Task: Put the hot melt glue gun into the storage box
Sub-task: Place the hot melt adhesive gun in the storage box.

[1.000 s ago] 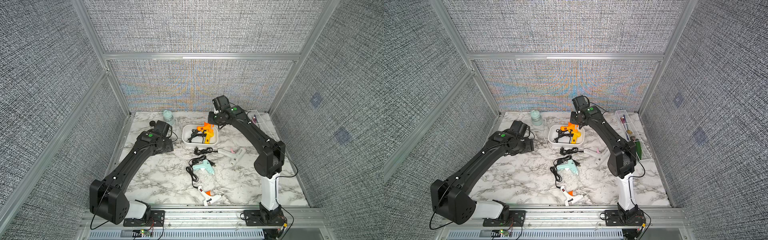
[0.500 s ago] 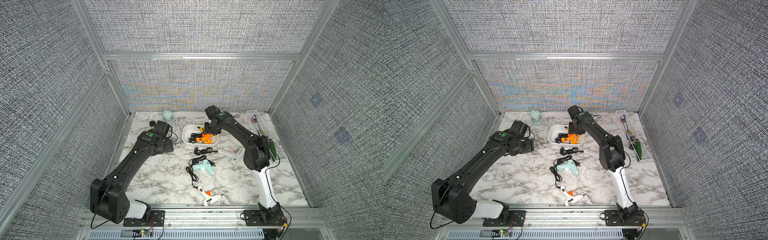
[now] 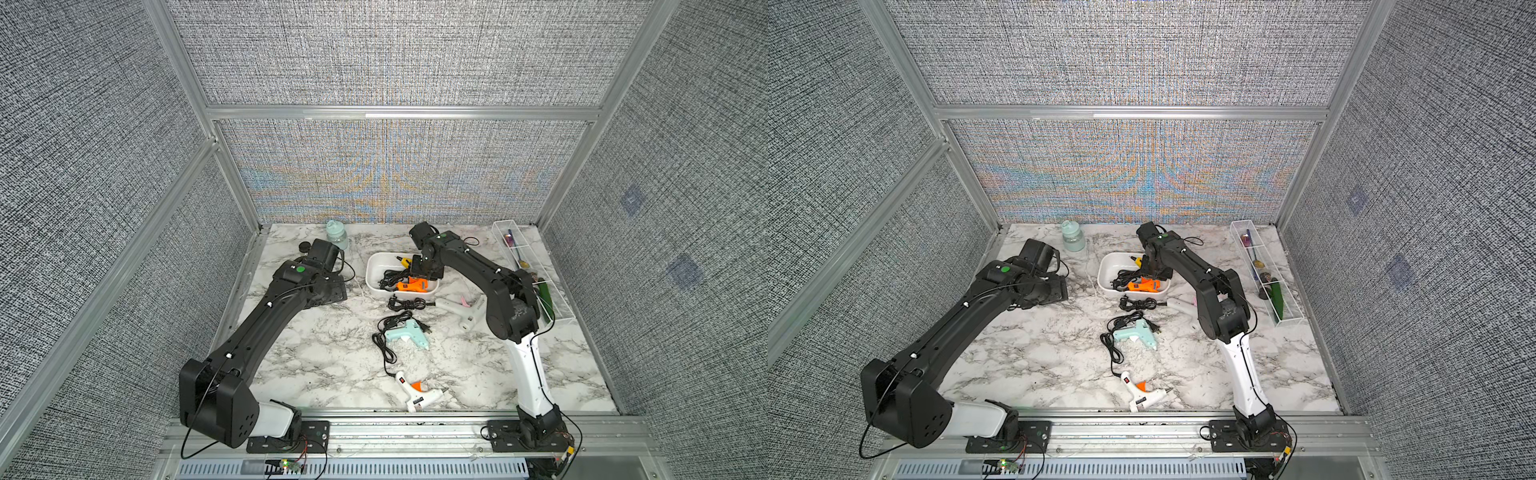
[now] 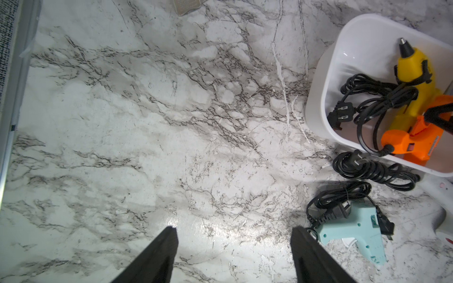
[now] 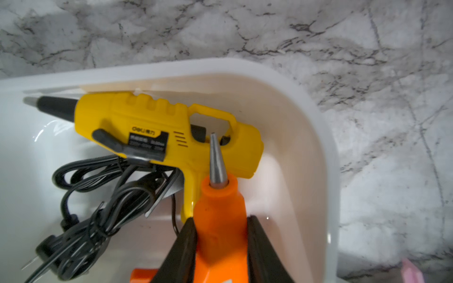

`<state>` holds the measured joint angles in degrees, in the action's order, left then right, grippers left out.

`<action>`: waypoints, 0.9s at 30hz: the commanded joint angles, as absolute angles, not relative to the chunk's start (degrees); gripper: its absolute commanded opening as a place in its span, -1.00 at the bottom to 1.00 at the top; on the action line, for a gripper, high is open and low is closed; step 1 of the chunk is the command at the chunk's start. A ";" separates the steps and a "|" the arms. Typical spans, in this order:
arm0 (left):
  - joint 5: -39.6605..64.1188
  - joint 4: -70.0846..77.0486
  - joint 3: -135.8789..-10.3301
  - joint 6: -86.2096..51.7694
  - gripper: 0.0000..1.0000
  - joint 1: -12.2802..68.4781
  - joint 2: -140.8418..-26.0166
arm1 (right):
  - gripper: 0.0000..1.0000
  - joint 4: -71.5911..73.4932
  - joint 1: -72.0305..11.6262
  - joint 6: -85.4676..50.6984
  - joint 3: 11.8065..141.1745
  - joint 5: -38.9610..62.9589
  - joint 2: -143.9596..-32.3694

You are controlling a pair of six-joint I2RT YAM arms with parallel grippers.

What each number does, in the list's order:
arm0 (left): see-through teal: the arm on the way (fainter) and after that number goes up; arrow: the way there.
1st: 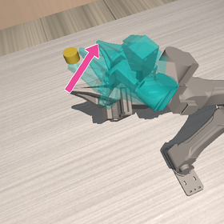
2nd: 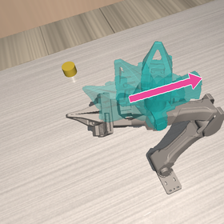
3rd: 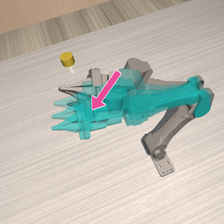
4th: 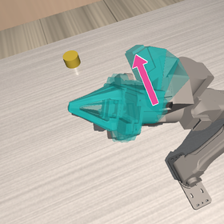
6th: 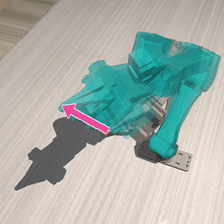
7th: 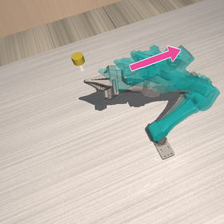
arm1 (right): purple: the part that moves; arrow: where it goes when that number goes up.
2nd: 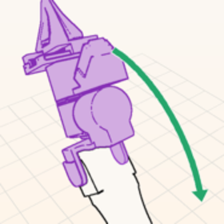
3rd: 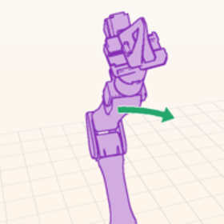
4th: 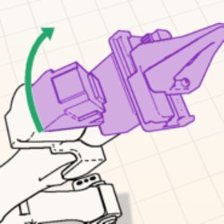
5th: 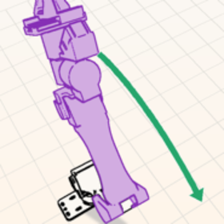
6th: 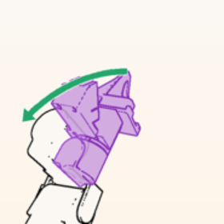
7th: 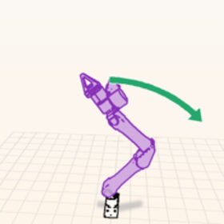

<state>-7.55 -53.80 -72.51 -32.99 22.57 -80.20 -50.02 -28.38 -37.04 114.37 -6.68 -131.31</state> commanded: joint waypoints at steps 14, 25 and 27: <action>-8.26 -53.96 -71.94 -32.99 0.56 22.48 -79.99 | 0.15 -48.30 -27.96 -45.64 110.54 -10.08 -127.24; -4.52 -54.25 -71.63 -28.30 0.56 24.52 -81.00 | 0.49 -47.23 -30.76 -41.02 108.86 -10.61 -112.05; -3.44 -54.23 -71.89 -27.30 0.56 28.01 -82.48 | 0.50 -45.15 -30.93 -40.54 104.11 -10.34 -107.05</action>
<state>-6.11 -53.84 -71.66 -30.13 25.39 -81.21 -46.96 -30.81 -42.22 107.46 -9.80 -111.18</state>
